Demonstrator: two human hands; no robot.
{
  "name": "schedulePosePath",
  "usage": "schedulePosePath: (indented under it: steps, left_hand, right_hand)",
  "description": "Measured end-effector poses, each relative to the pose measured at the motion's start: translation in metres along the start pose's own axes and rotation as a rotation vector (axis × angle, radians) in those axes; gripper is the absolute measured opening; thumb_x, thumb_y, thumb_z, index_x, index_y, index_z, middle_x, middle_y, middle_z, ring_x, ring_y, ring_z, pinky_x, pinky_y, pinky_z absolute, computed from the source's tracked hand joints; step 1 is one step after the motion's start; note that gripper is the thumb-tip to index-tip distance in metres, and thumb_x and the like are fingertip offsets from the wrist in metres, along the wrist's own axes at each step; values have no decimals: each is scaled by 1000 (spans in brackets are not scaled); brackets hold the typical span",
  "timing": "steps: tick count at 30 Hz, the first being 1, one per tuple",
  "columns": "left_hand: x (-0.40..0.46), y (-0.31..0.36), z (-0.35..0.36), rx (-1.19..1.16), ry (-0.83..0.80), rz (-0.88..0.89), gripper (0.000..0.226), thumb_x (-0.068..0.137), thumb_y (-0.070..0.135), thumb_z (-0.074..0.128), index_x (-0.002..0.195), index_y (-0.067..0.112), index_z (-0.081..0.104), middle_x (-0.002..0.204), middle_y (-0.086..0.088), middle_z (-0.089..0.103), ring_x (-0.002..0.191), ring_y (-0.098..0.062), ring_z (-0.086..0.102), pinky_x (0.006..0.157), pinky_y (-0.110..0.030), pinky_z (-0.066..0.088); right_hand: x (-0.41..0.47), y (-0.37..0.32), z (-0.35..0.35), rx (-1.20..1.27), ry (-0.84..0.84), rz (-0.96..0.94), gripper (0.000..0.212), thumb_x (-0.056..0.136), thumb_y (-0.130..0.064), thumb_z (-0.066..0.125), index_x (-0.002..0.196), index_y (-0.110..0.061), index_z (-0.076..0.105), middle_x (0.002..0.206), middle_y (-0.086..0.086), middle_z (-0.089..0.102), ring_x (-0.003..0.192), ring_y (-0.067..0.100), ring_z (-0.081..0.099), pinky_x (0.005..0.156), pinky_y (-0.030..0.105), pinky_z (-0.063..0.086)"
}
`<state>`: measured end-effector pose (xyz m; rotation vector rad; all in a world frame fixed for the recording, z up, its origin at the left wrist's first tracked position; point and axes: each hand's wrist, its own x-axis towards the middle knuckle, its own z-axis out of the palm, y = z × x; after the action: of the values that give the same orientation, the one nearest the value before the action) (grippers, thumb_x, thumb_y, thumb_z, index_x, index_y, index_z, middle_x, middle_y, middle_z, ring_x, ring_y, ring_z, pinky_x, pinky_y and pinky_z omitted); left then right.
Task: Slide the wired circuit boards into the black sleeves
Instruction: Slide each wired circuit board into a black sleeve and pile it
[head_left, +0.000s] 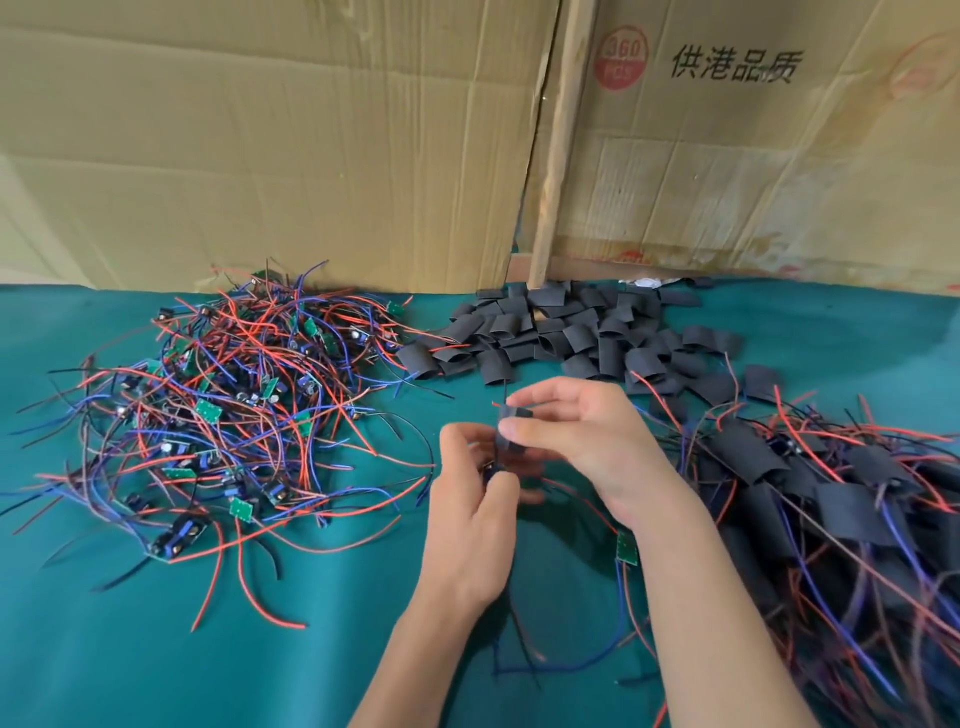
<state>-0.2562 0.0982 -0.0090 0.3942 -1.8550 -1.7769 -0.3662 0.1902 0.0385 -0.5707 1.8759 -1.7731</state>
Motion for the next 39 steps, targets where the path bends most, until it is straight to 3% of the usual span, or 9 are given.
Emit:
schedulePosePath:
  steps: [10,13,16,20,24,27,32,36,39]
  left_hand:
    - [-1,-2,-2,261,-71,3,82,90,-3,37,150,49,13,149,17,41,136,4,46,108,-13,36]
    - [-2,0,-2,304,-67,9,85,83,3,32,148,54,13,145,28,39,134,4,47,105,-13,37]
    - [-2,1,-1,299,-35,6,86,91,-9,37,147,52,14,154,8,45,135,-4,51,110,-26,43]
    - [0,-1,1,251,49,27,70,98,-4,51,152,32,26,128,14,67,108,2,67,93,-11,49]
    - [-1,1,4,199,134,18,43,95,-1,57,120,33,50,96,16,73,81,-6,73,75,-18,56]
    - [0,2,4,188,139,36,31,94,0,60,97,30,59,90,15,72,79,-8,72,67,-21,58]
    - [-4,4,7,259,11,98,18,93,28,63,111,23,62,91,14,70,85,-2,67,69,-12,50]
    - [-2,4,7,199,40,21,18,95,31,55,106,19,63,87,7,67,82,-13,67,73,-36,59]
    - [2,1,9,234,56,42,8,95,16,59,102,16,64,86,6,67,73,-3,60,68,-22,54]
  right_hand:
    - [0,3,3,-64,32,22,23,76,-3,87,94,-8,75,86,11,79,84,28,77,77,37,64]
    - [0,2,7,-97,19,28,24,75,-3,88,93,-9,75,83,10,78,78,23,76,76,34,63]
    - [-2,0,6,-152,-7,12,26,74,-3,89,95,-9,75,84,9,78,75,19,75,73,29,63]
    - [-4,-2,-1,-181,-18,-3,20,76,-1,85,93,-7,76,82,11,78,75,23,75,73,31,63]
    - [-7,-7,-1,-115,-63,53,14,82,-3,81,95,-4,75,87,19,77,74,27,75,72,36,64]
    - [-8,-8,2,-96,-84,93,14,84,-1,78,98,-1,73,92,23,76,73,26,73,68,35,64]
    - [-12,-21,-21,-155,93,79,8,81,0,77,84,-7,77,77,11,76,66,17,70,53,25,56]
    - [-35,-43,-75,-585,297,149,30,53,-42,88,82,-36,80,78,-4,79,56,3,67,47,24,55]
    - [-44,-48,-99,-674,435,152,98,18,-88,76,93,-26,73,105,-3,79,97,17,72,89,33,58]
